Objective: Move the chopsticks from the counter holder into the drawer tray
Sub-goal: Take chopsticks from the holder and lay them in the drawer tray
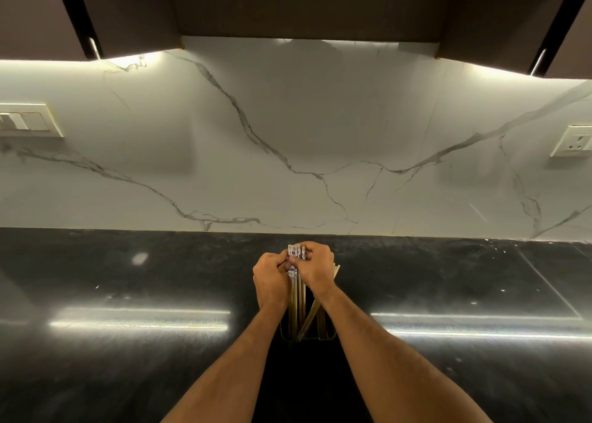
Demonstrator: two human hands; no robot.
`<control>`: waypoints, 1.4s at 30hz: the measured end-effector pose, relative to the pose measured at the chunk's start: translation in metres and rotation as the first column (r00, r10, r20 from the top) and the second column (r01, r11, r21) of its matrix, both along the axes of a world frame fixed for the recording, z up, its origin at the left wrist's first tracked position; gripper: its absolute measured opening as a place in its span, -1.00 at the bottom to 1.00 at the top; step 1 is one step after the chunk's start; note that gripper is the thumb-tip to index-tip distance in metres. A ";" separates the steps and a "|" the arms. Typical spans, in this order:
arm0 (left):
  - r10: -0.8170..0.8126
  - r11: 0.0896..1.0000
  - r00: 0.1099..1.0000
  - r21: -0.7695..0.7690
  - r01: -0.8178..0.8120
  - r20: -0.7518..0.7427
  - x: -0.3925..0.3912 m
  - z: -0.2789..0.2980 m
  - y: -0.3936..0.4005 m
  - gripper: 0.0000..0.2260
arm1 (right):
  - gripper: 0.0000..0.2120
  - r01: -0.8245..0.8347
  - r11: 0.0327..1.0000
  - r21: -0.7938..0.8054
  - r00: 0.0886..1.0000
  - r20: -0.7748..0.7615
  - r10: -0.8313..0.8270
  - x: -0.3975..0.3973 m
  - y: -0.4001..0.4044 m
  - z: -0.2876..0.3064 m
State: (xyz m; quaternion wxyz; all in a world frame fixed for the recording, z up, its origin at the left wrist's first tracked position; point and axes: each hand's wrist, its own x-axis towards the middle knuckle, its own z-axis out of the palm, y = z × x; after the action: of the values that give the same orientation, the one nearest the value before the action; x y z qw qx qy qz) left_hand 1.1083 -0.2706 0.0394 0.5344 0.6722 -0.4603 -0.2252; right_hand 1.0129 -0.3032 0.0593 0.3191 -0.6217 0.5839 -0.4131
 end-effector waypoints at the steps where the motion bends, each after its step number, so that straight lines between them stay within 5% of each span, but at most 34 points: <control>1: -0.001 1.000 0.999 -0.003 0.001 -0.042 -0.001 0.000 -0.001 -0.82 | -0.78 0.004 1.000 -0.005 1.000 -0.005 -0.004 0.000 -0.001 0.000; 7: -0.085 0.996 0.995 -0.007 0.084 -0.043 0.000 -0.006 0.001 -0.68 | -0.77 0.044 0.999 -0.012 0.999 0.005 -0.044 -0.004 -0.005 0.002; 12: -0.261 0.964 0.965 -0.063 0.259 -0.030 -0.001 -0.009 -0.001 -0.85 | -0.76 0.081 0.997 -0.010 0.989 0.127 -0.079 -0.009 -0.011 0.025; 21: -0.517 0.854 0.824 -0.083 0.513 -0.231 -0.003 0.026 0.001 -0.83 | -0.61 0.090 0.971 -0.222 0.979 0.197 -0.046 -0.026 -0.001 0.079; 42: -0.599 0.800 0.776 -0.091 0.594 -0.197 0.011 0.104 0.128 -0.85 | -0.54 -0.001 0.940 -0.341 0.987 0.152 0.056 -0.027 0.132 0.144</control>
State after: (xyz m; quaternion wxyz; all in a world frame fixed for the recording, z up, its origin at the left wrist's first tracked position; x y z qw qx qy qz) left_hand 1.1193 -0.1428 0.1433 0.4903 0.4570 -0.5910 -0.4488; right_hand 0.9855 -0.1716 0.2029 0.2587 -0.6408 0.4674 -0.5513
